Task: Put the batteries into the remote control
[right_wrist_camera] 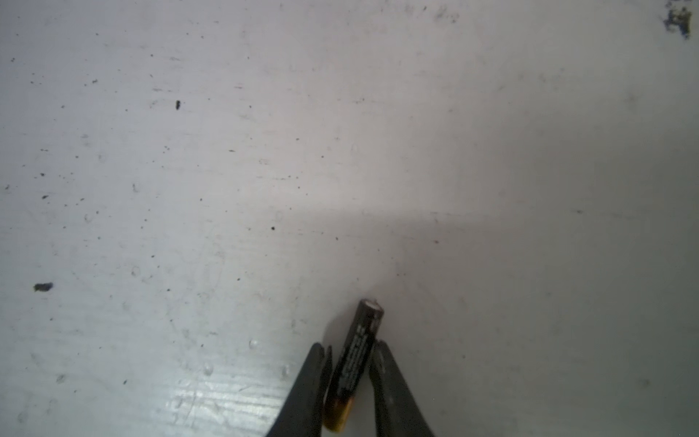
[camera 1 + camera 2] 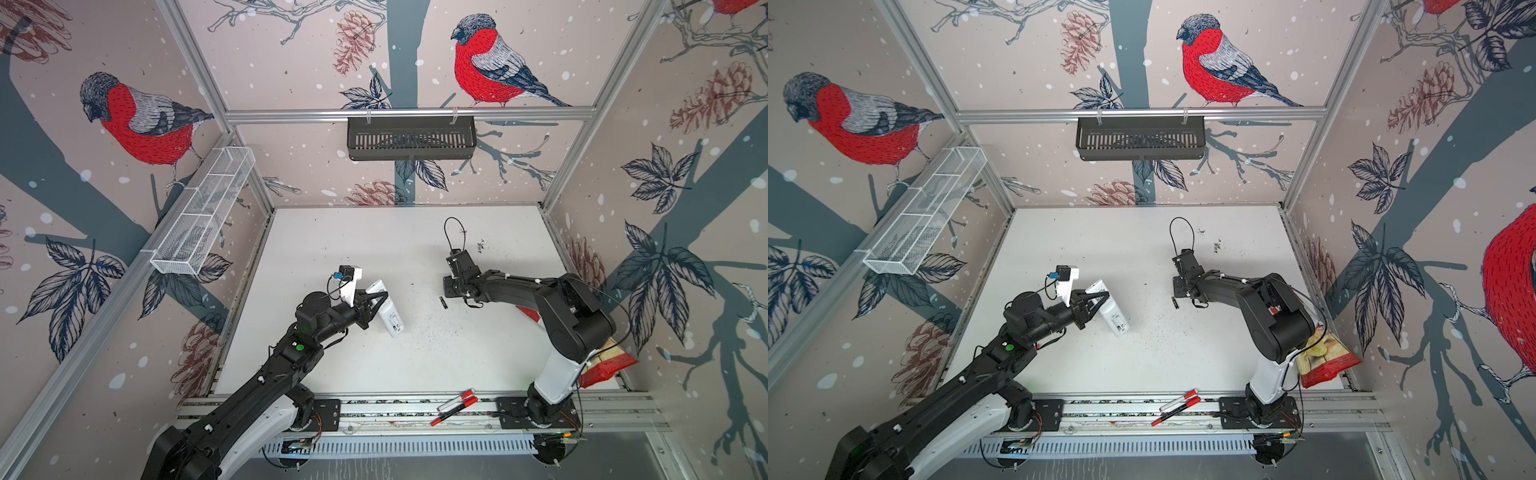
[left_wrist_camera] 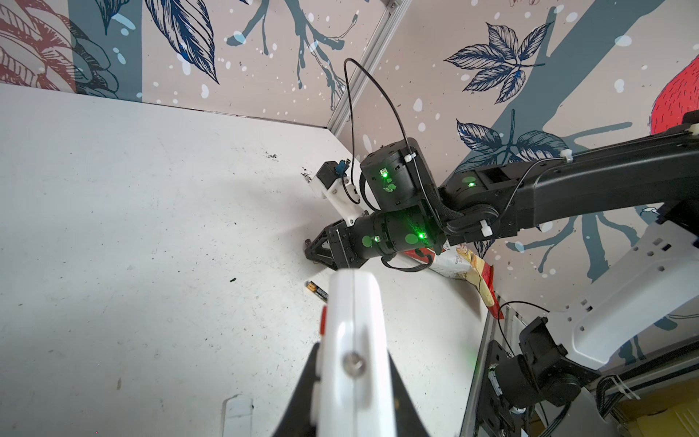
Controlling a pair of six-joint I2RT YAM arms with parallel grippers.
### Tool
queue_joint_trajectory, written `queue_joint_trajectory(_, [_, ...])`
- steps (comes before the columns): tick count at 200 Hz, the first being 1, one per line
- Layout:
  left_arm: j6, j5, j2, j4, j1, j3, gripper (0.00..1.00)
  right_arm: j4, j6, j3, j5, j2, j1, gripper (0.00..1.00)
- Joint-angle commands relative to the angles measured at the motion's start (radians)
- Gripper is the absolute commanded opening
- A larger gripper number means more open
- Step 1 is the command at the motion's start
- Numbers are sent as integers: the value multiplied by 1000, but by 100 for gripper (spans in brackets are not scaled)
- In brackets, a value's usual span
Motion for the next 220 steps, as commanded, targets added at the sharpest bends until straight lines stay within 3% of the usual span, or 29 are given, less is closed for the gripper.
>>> queue_joint_trajectory(1, [2,11,-3,48,3,-2,0,-93,-48,-26,-109,-10,0,24])
queue_joint_trajectory(76, [2,11,-4,47,4,-2,0,-103,-70,-54,-149,-34,-11,30])
queue_joint_trajectory(184, [-1,12,-10,48,4,-5,0,-124,-63,-89,-132,-50,-17,18])
queue_joint_trajectory(220, [-2,16,-9,47,3,-4,0,-111,-84,-106,-173,-79,-29,15])
